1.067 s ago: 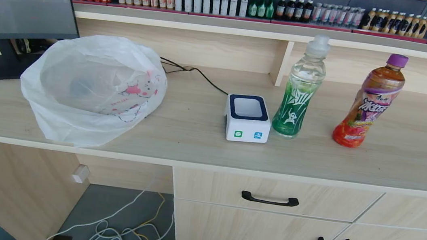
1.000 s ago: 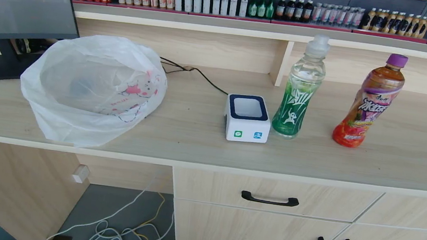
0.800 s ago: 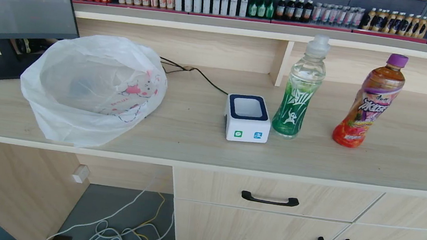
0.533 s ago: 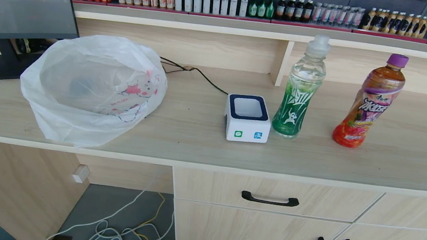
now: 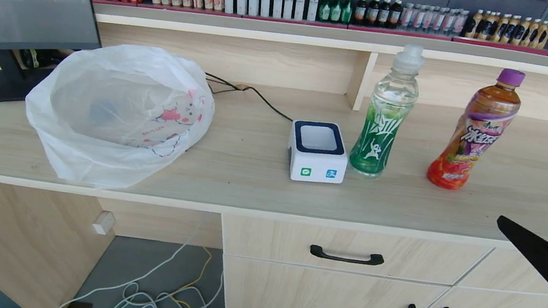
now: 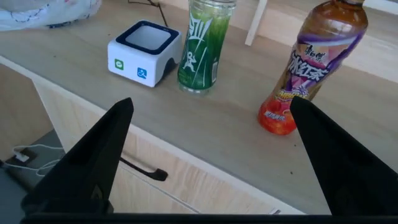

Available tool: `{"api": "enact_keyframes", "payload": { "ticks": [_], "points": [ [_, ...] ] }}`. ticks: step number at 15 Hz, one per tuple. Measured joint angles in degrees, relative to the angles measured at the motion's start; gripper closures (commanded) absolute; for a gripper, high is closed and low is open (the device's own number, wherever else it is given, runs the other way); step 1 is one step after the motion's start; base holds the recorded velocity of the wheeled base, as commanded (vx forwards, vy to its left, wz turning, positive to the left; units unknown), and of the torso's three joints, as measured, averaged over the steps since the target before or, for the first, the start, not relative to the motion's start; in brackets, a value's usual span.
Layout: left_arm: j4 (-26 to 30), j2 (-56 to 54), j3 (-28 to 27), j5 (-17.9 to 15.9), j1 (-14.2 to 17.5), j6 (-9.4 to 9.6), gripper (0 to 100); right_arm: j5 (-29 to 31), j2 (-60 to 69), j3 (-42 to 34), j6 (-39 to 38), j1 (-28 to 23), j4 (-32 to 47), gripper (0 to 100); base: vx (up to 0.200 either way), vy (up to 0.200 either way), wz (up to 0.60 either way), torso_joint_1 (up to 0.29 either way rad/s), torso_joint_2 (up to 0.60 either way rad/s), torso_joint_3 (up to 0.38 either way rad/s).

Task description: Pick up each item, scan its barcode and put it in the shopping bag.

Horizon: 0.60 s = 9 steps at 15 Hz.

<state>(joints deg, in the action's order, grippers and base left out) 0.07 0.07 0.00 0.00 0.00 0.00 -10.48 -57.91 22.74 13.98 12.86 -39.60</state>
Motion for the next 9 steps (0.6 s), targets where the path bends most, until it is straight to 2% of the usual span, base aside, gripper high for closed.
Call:
{"api": "enact_keyframes", "payload": {
  "ticks": [3, 5, 7, 9],
  "points": [
    [0.0, 0.0, 0.0, 0.0, 0.0, 0.00, 0, 3.0, -6.4, 1.0, -0.6, 3.7, -10.6, 0, 0.000, 0.000, 0.00, 0.000, 0.00, 0.000],
    [0.0, 0.0, 0.0, 0.0, 0.0, 0.00, 0, 12.3, -11.1, 1.4, -3.6, 10.5, -19.1, 0, 0.000, 0.000, 0.00, 0.000, 0.00, 0.000],
    [0.0, 0.0, 0.0, 0.0, 0.0, 0.00, 0, 24.0, -16.5, 2.6, -8.2, 19.9, -25.2, 0, 0.000, 0.000, 0.00, 0.000, 0.00, 0.000],
    [0.0, 0.0, 0.0, 0.0, 0.0, 0.02, 0, 29.1, -22.1, 4.8, -10.6, 25.7, -28.3, 0, 0.000, 0.000, 0.00, 0.000, 0.00, 0.000]
  ]
}}
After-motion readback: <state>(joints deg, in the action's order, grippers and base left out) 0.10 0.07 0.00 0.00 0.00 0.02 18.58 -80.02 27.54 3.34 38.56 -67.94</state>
